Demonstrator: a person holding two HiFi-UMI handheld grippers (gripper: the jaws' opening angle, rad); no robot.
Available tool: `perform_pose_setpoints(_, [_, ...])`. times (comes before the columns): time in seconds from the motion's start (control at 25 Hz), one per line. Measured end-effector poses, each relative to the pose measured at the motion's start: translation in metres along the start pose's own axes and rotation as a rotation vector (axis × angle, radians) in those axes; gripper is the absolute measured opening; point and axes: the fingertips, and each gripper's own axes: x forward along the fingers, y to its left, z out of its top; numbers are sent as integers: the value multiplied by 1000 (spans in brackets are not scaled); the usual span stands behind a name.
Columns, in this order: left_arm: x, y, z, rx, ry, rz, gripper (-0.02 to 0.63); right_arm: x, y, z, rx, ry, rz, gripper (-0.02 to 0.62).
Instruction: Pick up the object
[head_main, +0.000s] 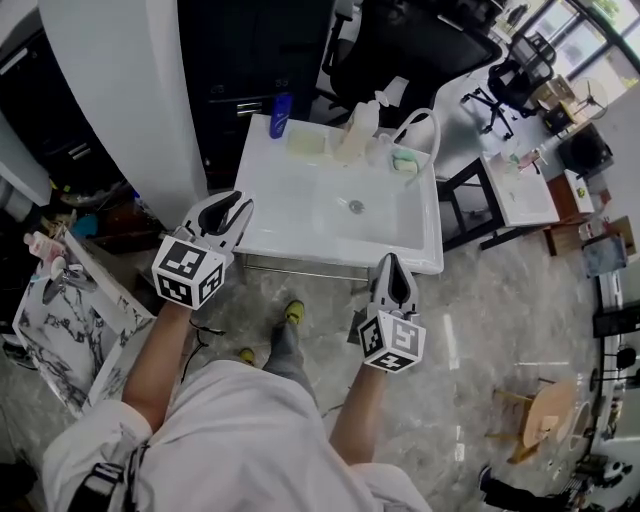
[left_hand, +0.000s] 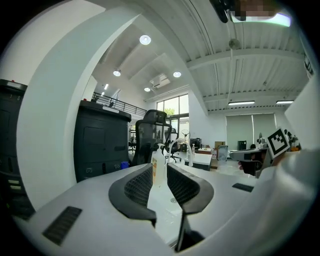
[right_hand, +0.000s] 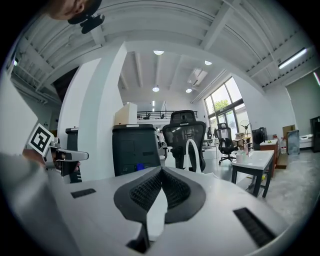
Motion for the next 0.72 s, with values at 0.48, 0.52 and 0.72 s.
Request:
perform_pose_setpoints(0.48, [110, 19, 1, 23, 38, 38, 84, 112, -58, 4, 23, 2, 52, 8])
perform_pose_setpoints(0.52, [122, 22, 2, 27, 43, 47, 84, 124, -63, 5, 25, 4, 63, 8])
perform_pose_setpoints(0.72, [184, 29, 2, 49, 72, 72, 84, 188, -84, 6, 42, 12, 133, 8])
